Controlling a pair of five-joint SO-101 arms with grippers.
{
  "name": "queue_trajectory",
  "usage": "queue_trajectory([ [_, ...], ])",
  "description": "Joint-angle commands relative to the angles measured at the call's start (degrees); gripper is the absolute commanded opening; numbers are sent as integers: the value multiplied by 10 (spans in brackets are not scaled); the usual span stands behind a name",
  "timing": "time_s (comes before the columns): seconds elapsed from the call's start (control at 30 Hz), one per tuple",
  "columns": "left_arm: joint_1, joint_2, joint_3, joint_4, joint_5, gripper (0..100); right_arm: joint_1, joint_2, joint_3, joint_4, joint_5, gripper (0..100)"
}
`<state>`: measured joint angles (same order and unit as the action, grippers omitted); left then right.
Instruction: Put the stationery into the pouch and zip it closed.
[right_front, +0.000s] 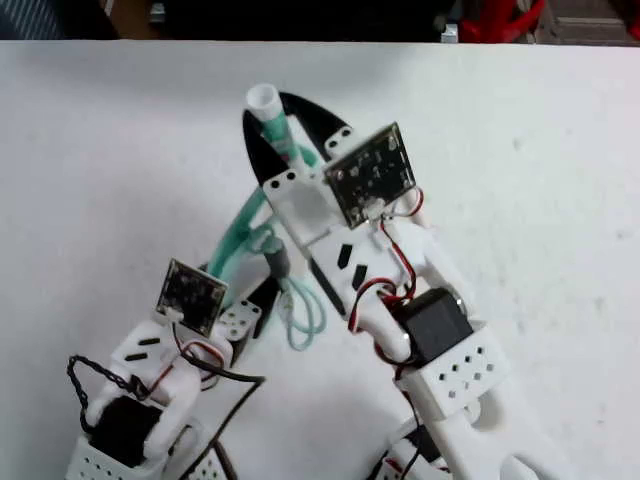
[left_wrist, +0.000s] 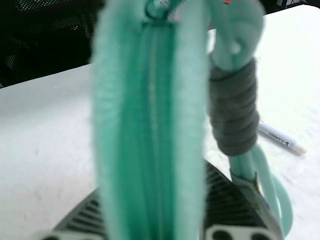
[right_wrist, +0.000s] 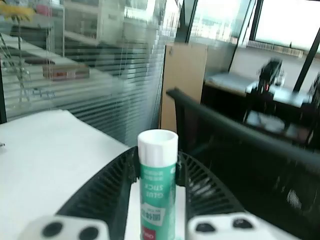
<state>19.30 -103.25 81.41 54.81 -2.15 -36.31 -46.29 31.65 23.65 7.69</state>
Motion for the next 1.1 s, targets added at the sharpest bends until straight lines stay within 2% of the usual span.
queue_trajectory([
  [0.0, -3, 7, -5, -18, -4, 162, 13, -8, 28, -4, -76, 17],
  [0.13, -2, 7, -5, -18, -4, 162, 0, -54, 33, 47, -119, 17],
  [0.4, -3, 7, -4, -18, -4, 162, -36, -76, 33, 102, -118, 24],
  [0.47, -3, 7, -4, -18, -4, 162, -29, -76, 32, 130, -112, 78],
  [0.57, -3, 7, -4, -18, -4, 162, -23, -78, 9, 186, -84, 256],
  [0.63, -3, 7, -4, -19, -4, 162, -7, -82, -20, 216, -82, 323],
  [0.83, -4, 7, 0, -27, -4, 162, 86, -82, -131, 290, -82, 273],
  [1.07, -4, 7, 0, -25, -4, 162, 197, -78, -126, 352, -82, 269],
])
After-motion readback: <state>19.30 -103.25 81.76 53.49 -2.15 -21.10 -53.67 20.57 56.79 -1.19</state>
